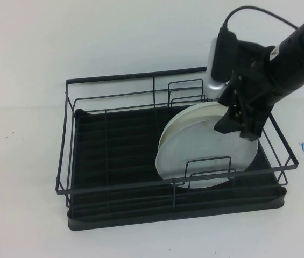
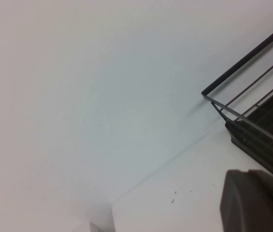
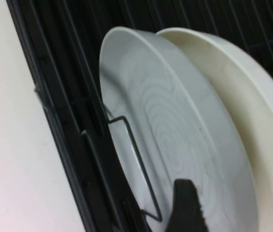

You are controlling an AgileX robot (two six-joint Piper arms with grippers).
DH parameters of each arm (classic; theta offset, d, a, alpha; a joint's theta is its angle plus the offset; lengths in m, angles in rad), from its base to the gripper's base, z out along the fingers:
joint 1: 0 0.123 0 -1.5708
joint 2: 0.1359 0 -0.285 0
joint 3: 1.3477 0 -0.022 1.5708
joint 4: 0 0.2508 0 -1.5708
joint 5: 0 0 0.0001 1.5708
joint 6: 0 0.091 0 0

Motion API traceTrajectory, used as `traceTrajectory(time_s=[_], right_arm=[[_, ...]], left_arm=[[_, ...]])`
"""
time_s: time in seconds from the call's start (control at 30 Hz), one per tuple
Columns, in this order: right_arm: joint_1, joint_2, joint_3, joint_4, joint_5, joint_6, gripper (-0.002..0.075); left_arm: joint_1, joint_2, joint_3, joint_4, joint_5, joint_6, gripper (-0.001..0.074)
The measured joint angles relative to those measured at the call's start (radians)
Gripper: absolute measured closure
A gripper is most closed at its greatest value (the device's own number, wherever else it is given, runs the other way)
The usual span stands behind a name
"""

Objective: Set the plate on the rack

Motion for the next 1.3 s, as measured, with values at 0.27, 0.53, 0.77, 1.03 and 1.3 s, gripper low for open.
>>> traceTrajectory(time_s=[0.27,0.53,0.77,1.03,1.3], right_arm=[[0.000,-0.074,0.000,-0.064,0.048,0.095,0.0372],[0.000,-0.243,0.000,-0.151,0.054,0.265,0.0692],[0.000,-0.450,0.000,-0.159,0.134,0.457,0.0708],[0.000,-0.677,0.053,-0.159,0.249,0.586,0.0707],[0.000,-0.981,0.413,-0.157,0.088,0.658,0.0707]], left_arm=[[0.000,0.000,0.005,0.000,0.000,-0.010,0.0735],[0.000,0.002,0.063,0.003,-0.112,-0.038,0.0735],[0.000,0.002,0.068,0.003,-0.159,-0.184,0.0735],[0.000,0.002,0.068,0.004,-0.208,-0.276,0.0735],[0.000,0.002,0.068,0.004,-0.208,-0.278,0.0735]])
